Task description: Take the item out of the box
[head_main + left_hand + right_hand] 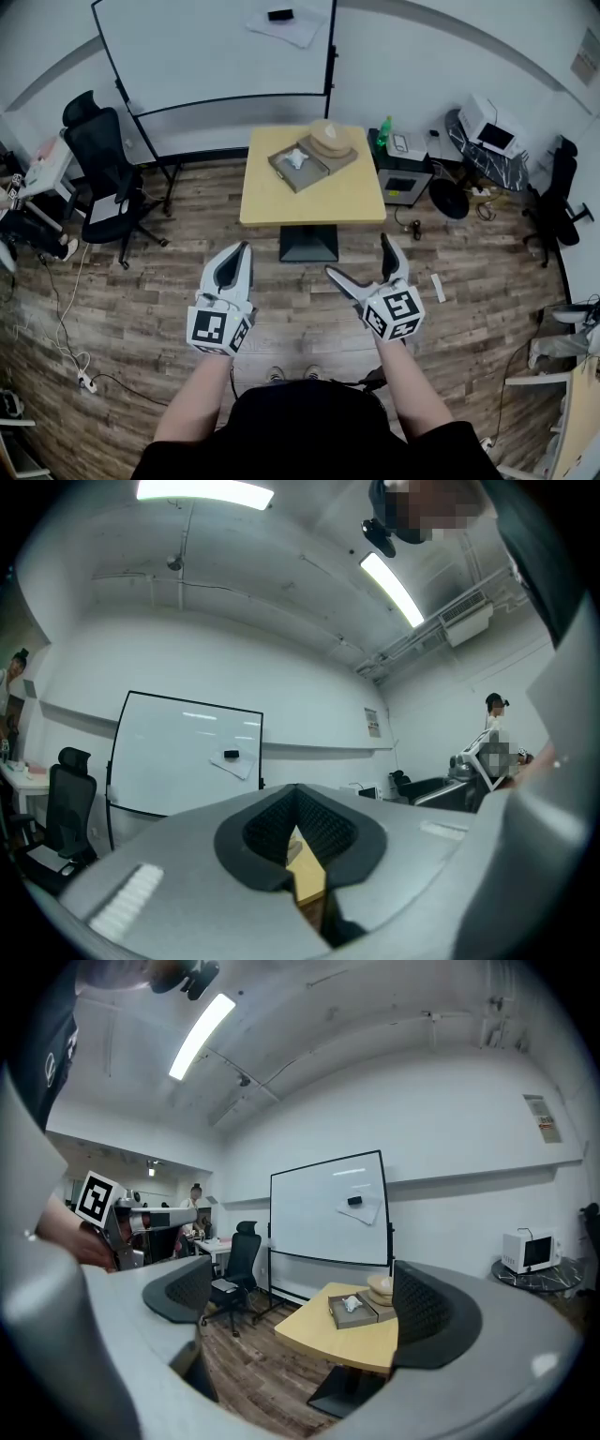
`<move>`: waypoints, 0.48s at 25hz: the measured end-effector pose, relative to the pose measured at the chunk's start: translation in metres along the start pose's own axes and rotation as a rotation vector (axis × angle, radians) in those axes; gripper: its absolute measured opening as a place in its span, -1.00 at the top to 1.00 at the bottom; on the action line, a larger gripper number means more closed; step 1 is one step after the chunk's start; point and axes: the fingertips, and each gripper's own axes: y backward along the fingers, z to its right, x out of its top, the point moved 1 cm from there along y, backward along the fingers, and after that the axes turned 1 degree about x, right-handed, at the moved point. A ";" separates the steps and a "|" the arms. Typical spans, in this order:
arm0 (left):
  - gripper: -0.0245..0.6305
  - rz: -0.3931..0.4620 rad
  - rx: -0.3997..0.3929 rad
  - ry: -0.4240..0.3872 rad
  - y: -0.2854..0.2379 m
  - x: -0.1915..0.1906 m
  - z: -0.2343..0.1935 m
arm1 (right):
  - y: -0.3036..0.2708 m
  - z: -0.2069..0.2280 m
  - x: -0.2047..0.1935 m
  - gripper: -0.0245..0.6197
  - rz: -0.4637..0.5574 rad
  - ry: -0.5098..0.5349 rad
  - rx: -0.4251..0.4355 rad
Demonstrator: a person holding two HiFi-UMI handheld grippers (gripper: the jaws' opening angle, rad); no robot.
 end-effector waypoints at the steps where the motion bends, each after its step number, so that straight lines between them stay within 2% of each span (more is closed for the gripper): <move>1: 0.93 0.000 0.005 -0.005 -0.002 0.000 0.002 | -0.001 0.002 0.001 -0.94 0.005 0.004 0.008; 12: 0.93 -0.025 0.043 -0.047 -0.031 -0.015 0.005 | -0.019 0.038 -0.003 -0.93 0.051 -0.010 0.058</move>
